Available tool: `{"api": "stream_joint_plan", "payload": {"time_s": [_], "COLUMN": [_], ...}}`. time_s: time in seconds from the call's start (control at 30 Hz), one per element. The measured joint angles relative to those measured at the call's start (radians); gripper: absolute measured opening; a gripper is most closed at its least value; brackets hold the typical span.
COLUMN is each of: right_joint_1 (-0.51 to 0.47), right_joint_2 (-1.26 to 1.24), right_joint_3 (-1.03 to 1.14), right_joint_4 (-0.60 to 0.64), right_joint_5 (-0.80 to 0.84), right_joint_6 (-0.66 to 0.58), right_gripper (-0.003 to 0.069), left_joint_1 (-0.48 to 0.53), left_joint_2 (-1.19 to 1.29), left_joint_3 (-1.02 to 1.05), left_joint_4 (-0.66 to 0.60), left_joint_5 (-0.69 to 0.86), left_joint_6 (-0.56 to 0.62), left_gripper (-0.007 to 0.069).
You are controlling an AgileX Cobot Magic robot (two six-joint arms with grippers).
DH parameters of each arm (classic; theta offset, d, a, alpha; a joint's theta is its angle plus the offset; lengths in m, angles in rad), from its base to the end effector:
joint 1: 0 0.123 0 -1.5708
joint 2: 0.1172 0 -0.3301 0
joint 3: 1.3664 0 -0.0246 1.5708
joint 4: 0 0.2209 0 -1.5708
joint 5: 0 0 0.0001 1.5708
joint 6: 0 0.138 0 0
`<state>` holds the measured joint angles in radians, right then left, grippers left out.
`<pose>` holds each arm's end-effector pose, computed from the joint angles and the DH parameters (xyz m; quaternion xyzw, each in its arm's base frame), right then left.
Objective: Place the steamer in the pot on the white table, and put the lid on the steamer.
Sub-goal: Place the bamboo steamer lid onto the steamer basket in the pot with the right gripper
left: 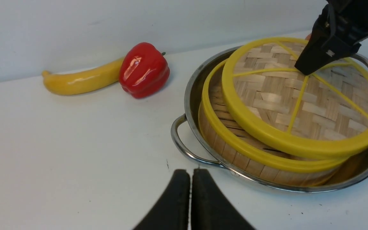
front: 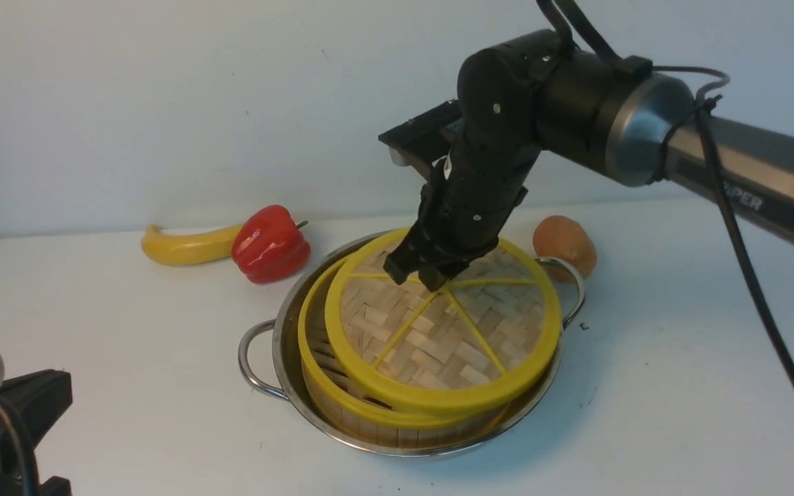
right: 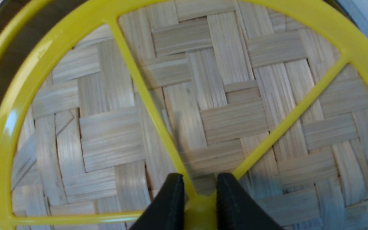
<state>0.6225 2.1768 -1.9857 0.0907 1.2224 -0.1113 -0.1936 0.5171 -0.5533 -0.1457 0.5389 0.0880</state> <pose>0.3783 0.2860 0.2386 -0.3462 0.9292 0.0735 0.1067 0.0730 -0.0248 0.3152 0.0856 0.8317 -0.0941 0.5404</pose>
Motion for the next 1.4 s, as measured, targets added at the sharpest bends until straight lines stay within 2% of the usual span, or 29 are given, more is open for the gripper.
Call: {"api": "stream_joint_plan", "payload": {"time_s": [0.43,1.4], "right_joint_1": [0.001,0.001], "right_joint_2": [0.002,-0.001], "right_joint_3": [0.0,0.0], "right_joint_4": [0.062,0.068], "right_joint_5": [0.008,0.009], "right_joint_6": [-0.029,-0.039], "right_gripper": [0.0141,0.0141], "left_joint_1": [0.0,0.0], "left_joint_2": [0.0,0.0], "left_joint_3": [0.0,0.0], "left_joint_4": [0.0,0.0], "left_joint_5": [0.0,0.0], "left_joint_6": [0.0,0.001], "left_gripper": [-0.0001,-0.0001]}}
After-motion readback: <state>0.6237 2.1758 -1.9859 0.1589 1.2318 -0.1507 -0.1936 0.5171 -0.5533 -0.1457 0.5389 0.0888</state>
